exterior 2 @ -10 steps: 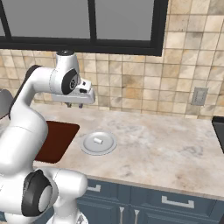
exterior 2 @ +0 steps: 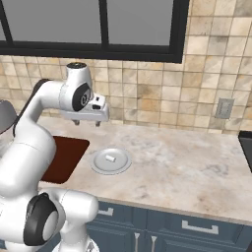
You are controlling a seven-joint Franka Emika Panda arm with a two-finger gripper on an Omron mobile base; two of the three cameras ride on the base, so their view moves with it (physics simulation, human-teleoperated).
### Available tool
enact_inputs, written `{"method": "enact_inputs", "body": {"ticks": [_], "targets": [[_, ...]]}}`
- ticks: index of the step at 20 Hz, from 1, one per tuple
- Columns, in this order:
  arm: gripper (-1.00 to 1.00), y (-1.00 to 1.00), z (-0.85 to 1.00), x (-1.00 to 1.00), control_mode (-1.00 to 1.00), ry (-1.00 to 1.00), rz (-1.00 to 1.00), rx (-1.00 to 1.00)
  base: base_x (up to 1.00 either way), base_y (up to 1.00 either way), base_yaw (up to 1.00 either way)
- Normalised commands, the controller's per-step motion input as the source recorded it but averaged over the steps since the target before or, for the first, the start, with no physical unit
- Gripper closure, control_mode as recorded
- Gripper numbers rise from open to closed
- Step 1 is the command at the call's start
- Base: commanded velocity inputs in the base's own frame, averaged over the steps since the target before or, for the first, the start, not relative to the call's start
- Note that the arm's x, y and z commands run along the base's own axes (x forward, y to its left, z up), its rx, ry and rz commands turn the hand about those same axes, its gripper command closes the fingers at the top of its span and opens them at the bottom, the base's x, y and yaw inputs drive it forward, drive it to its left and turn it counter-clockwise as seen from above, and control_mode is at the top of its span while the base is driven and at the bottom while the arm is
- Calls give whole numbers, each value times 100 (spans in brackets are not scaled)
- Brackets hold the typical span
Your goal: Move the dessert items from the plates to the tray.
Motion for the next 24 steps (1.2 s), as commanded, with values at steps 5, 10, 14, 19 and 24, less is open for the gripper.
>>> {"method": "enact_inputs", "body": {"ticks": [5,10,14,19,24], "targets": [[-100,-21,-41,0,-100,0,0,-6,0,0,0],[-100,-19,-43,0,-100,0,0,-4,0,0,0],[-100,-12,-43,7,-100,0,0,-2,0,0,0],[-100,-7,-34,30,-100,0,0,0,0,0,0],[-100,0,-23,55,-100,1,-2,0,0,0,0]]}}
